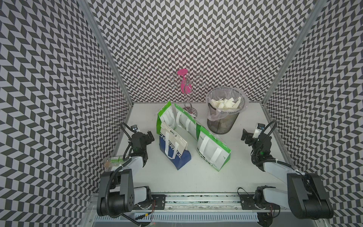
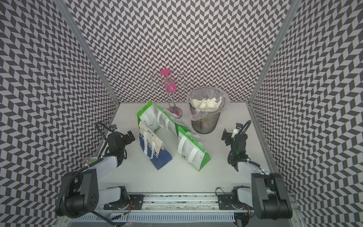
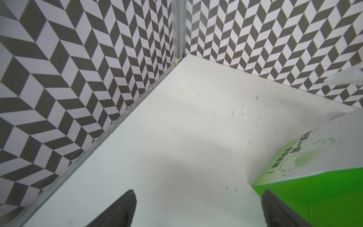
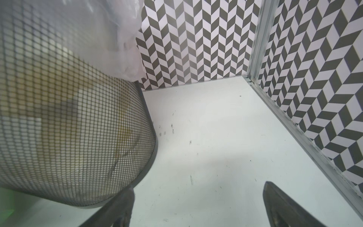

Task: Shred takeout receipts and throw away
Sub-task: Reset both arms

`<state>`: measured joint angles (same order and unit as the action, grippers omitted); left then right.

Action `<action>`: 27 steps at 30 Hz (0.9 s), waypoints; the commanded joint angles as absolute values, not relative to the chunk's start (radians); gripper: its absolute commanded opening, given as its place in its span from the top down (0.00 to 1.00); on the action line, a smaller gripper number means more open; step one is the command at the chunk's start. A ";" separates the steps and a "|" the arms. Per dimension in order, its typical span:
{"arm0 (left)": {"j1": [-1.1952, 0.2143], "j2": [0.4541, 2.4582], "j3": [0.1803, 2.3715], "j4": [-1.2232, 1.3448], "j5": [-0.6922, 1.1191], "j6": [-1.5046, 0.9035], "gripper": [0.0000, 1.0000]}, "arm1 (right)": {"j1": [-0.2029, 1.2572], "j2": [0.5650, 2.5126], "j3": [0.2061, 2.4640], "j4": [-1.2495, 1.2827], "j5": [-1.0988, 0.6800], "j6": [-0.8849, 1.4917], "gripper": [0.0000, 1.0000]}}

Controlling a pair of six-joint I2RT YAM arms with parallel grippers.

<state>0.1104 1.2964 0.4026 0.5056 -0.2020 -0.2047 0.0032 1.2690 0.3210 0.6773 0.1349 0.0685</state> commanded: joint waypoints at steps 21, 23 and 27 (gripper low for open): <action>0.012 1.533 0.188 1.338 -0.119 -0.069 0.00 | 0.020 1.546 0.248 1.288 -0.028 -0.025 0.00; 0.006 1.547 0.186 1.365 -0.133 -0.063 0.00 | 0.020 1.549 0.260 1.269 -0.028 -0.025 0.01; 0.005 1.543 0.201 1.332 -0.136 -0.066 0.00 | 0.020 1.548 0.266 1.249 -0.026 -0.023 0.01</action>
<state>0.0128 1.5391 0.1810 1.3014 -0.1223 -0.0669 0.0154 1.5398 0.2535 1.2049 -0.0200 -0.0154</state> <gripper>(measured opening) 0.996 0.994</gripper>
